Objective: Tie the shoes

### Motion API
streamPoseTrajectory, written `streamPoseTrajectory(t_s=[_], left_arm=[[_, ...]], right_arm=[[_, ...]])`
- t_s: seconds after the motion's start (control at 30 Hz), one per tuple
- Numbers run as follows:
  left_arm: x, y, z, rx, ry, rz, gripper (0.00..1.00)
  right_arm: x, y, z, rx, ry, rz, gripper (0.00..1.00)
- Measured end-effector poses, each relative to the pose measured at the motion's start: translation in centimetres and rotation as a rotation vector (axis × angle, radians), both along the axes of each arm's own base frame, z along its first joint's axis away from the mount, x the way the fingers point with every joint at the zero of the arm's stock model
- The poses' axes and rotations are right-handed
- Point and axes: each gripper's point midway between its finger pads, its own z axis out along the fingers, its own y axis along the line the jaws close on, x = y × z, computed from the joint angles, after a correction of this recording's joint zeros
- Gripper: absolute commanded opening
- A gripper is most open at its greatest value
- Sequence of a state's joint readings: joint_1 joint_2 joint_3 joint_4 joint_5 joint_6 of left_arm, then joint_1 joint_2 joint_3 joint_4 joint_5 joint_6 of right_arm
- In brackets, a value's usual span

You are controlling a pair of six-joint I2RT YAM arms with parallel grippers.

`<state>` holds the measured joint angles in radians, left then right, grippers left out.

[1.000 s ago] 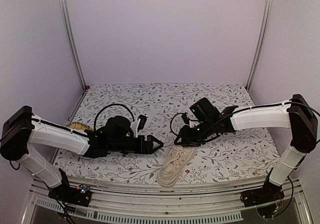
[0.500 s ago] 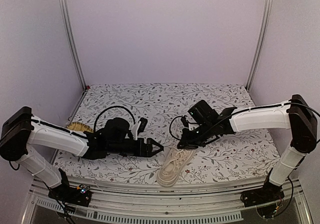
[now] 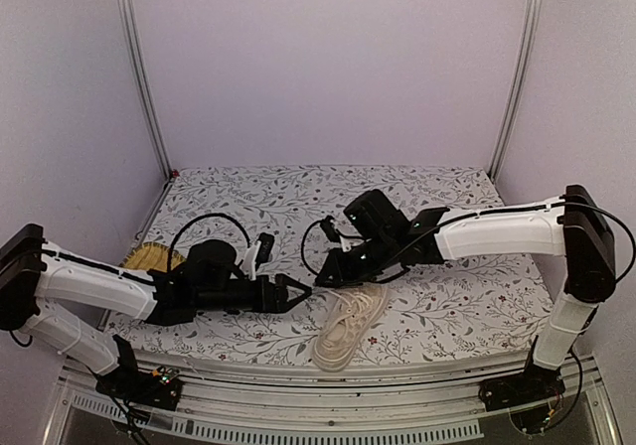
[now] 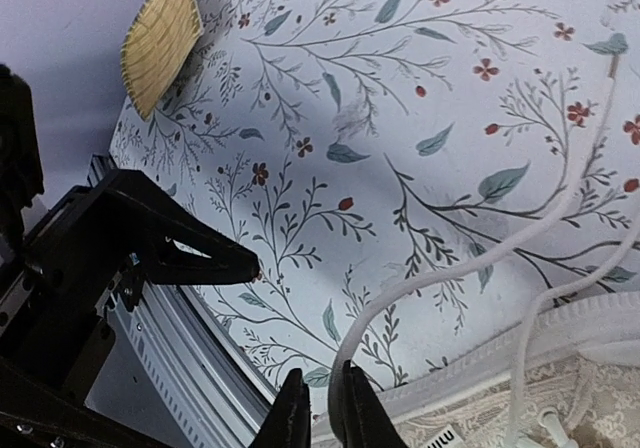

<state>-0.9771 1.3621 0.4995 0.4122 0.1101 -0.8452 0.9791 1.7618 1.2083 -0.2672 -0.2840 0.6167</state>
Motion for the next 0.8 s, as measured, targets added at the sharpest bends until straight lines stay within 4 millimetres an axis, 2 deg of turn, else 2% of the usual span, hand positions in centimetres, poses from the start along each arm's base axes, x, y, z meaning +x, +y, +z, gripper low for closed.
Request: streamPoseTrajectory(t_s=[0.1,0.23,0.3,0.4,0.47,0.53,0.6,0.7,0.8], left_arm=[[-0.1,0.9,0.1,-0.026,0.011,0.022,0.9],[-0.2,1.6,0.6,-0.066,0.026,0.047,0.9],[-0.1,1.5,0.9,-0.086,0.031,0.049,0.89],[-0.1,0.9,1.1,-0.127,0.072,0.049,0.85],[-0.2,0.3,0.7,-0.149,0.123,0.046,0.82],[-0.2,-0.4,-0.4,-0.152,0.18,0.047,0.8],[0.0,-1.0,-1.5,-0.138,0.222,0.049,0.78],[0.6,-1.8,-2.4,-0.11,0.256,0.062,0.75],[1.5,-2.4,-2.2,-0.08,0.251,0.086,0.75]], right_arm=[[-0.8,1.6,-0.2,0.013,-0.009,0.048,0.29],[-1.4,2.1,0.3,0.032,-0.024,0.074,0.69],[-1.1,1.7,1.3,0.039,-0.059,0.06,0.78],[0.1,0.3,4.0,0.049,-0.134,0.011,0.79],[1.1,-0.7,5.7,0.061,-0.17,-0.029,0.79],[2.7,-2.4,6.6,0.044,-0.197,-0.09,0.76],[4.4,-4.2,6.1,-0.006,-0.204,-0.155,0.7],[7.1,-6.9,3.4,-0.122,-0.176,-0.242,0.65],[9.7,-8.4,0.4,-0.25,-0.157,-0.304,0.63]])
